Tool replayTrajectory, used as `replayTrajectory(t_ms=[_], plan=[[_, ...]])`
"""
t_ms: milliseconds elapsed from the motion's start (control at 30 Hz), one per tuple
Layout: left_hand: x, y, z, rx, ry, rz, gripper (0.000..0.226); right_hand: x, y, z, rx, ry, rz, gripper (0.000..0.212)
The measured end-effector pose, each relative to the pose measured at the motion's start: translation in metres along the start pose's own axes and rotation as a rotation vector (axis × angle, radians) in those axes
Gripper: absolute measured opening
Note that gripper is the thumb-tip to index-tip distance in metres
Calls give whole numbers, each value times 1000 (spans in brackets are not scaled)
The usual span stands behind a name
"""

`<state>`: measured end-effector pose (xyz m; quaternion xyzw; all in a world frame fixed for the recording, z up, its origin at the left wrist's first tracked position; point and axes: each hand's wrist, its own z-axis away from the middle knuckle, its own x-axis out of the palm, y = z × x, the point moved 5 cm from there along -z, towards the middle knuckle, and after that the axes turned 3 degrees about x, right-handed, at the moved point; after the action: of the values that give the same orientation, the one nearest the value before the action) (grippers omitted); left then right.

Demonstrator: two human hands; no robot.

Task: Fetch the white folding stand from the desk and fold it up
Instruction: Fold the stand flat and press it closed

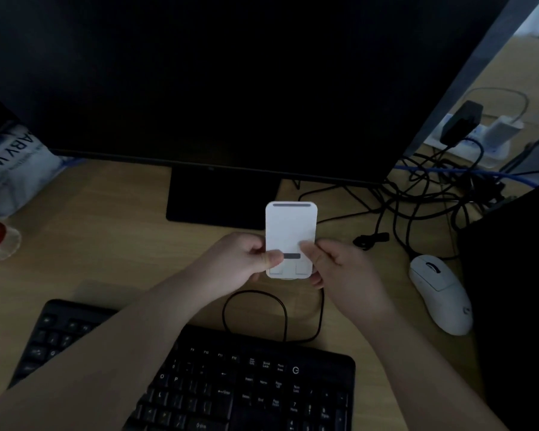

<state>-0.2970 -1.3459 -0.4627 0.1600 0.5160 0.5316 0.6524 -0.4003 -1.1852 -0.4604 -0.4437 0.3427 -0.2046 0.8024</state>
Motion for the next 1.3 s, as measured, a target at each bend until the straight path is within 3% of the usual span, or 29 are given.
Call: replayTrajectory(t_ms=[167,400,667,833,1033,1300], plan=[[6,1,1,-110,-74,346,26,4,-2,-3,139,-35,-81,36],[15,0,12,-182,-84,549,31,13,4,4,285,-122,-346,29],[20,0,12,-199,0,596,26,18,7,11,398,-198,-578,8],[22,-2,18,-200,34,594,25,26,8,16,421,-208,-596,27],[25,-2,21,-233,13,605,34,23,6,18,434,-205,-704,29],[26,5,23,-302,24,807,25,30,8,19,516,-193,-787,21]])
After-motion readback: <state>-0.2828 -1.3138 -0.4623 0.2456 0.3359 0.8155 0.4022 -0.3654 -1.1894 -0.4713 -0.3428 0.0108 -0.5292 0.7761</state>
